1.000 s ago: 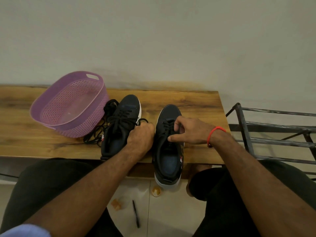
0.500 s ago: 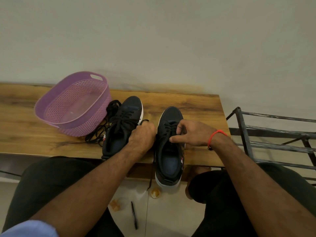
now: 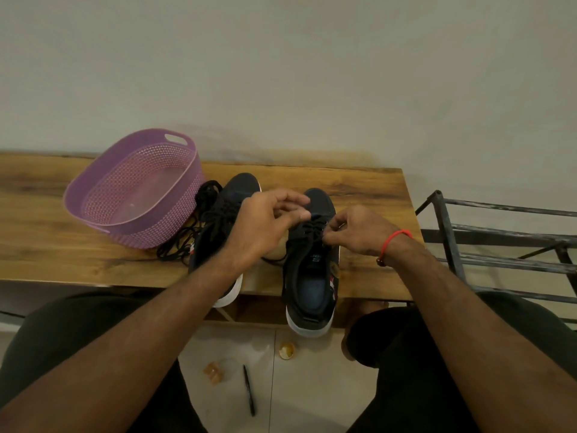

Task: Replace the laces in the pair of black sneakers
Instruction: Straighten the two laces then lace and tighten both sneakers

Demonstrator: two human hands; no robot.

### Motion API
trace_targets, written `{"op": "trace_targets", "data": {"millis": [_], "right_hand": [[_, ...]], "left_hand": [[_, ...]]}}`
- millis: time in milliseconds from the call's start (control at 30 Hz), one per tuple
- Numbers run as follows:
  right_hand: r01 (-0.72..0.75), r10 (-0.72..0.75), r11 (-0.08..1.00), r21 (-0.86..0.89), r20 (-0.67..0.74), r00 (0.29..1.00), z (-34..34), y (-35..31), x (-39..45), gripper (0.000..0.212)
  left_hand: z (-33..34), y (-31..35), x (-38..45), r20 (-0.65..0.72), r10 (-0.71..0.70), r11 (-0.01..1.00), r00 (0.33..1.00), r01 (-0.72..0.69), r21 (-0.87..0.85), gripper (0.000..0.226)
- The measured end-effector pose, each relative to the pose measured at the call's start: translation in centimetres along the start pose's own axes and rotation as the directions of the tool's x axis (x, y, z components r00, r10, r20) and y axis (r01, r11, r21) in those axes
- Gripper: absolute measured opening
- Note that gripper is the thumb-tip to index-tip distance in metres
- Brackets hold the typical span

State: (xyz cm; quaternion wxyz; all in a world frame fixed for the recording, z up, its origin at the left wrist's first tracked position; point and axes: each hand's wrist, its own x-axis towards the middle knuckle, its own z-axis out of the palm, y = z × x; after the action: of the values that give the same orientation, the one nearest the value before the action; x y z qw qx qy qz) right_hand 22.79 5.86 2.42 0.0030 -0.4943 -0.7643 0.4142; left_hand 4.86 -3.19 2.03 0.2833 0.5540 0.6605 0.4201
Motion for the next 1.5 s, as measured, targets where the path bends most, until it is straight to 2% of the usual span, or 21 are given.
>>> {"op": "trace_targets", "data": {"millis": [167,267,433,567,700,833,1000,1100,1367,1500], "right_hand": [[-0.009,0.012,0.999,0.039,-0.067,0.998,0.0,0.1,0.4,0.012],[-0.023,0.03,0.995,0.097,-0.066,0.997,-0.2,0.3,0.6,0.012],[-0.024,0.029,0.992,0.128,-0.041,0.999,-0.6,0.6,0.6,0.022],[-0.029,0.033,0.99,0.14,-0.028,0.999,-0.6,0.6,0.5,0.023],[-0.029,0.031,0.988,0.151,-0.014,0.999,-0.5,0.8,0.6,0.022],[-0.021,0.022,0.988,0.152,-0.008,1.0,-0.5,0.9,0.7,0.022],[-0.008,0.009,0.99,0.138,-0.006,1.0,-0.6,0.9,0.7,0.019],[-0.005,0.005,0.989,0.149,-0.002,1.0,-0.9,0.9,0.5,0.006],[0.035,-0.035,0.999,0.001,0.049,0.998,-1.0,0.7,0.5,0.009],[0.012,-0.011,1.0,-0.023,0.064,0.998,-1.0,0.5,0.2,0.015]], "left_hand": [[2.2,-0.8,-0.9,0.091,0.089,0.949,0.992,-0.112,0.295,0.012],[2.5,-1.0,-0.8,0.114,0.054,0.887,0.992,-0.1,0.451,0.015],[2.8,-0.3,-1.1,0.099,0.052,0.838,0.994,-0.097,0.536,0.015],[3.4,0.3,-1.4,0.107,0.078,0.766,0.991,-0.128,0.63,0.018],[3.8,1.3,-1.4,0.143,0.034,0.686,0.989,-0.127,0.716,0.023],[3.8,1.9,-1.0,0.171,-0.012,0.644,0.985,-0.123,0.755,0.026],[4.0,1.3,-1.0,0.154,0.021,0.63,0.988,-0.132,0.765,0.027],[3.9,0.5,-0.8,0.134,0.063,0.658,0.989,-0.142,0.74,0.024],[3.8,-0.3,-0.8,0.082,0.052,0.745,0.995,-0.093,0.66,0.019],[3.9,-0.5,-0.9,0.07,0.058,0.75,0.996,-0.09,0.656,0.019]]}}
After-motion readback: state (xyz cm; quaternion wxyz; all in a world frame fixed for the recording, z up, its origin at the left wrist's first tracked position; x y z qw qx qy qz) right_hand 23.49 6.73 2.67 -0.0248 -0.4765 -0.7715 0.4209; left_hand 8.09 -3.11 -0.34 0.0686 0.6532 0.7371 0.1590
